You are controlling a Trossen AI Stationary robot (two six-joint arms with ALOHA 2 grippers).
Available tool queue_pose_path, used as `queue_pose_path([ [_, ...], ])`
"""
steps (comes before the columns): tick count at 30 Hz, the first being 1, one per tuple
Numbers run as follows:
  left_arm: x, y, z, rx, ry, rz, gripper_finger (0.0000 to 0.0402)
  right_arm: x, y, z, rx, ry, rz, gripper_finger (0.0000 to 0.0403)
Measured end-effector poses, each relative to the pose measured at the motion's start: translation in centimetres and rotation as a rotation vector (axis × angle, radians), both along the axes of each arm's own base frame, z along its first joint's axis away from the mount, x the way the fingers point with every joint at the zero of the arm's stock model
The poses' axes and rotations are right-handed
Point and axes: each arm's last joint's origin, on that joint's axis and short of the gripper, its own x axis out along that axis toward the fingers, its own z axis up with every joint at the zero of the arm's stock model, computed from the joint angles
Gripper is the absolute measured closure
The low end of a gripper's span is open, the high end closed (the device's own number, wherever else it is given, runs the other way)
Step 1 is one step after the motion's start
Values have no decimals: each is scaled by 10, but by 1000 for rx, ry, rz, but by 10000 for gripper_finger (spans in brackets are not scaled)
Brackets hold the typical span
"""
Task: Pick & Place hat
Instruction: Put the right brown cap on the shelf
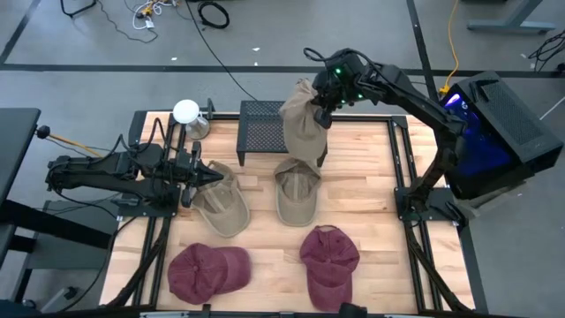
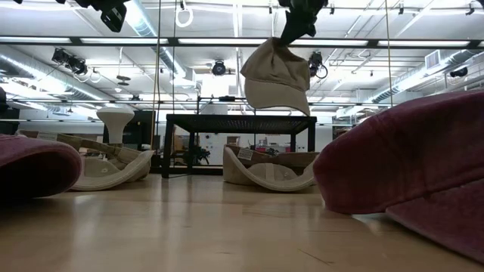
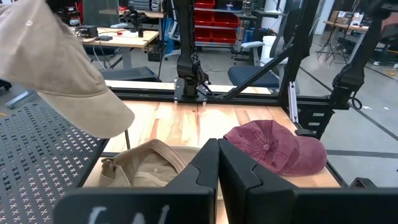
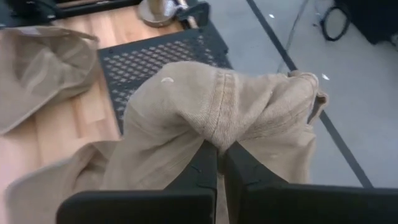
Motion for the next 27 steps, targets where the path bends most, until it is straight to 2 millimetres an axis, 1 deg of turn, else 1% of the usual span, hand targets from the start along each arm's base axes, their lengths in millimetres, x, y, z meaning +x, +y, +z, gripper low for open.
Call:
queue_pose_path([
  [7,0,0,0,0,1,0,387,0,-13,-3,-10,-7,-30,403],
  [19,0,0,0,0,0,0,387,14,-31,-18,-28,7,-39,403],
  [27,0,0,0,0,1,0,387,13,-44,-22,-44,18,-71,403],
])
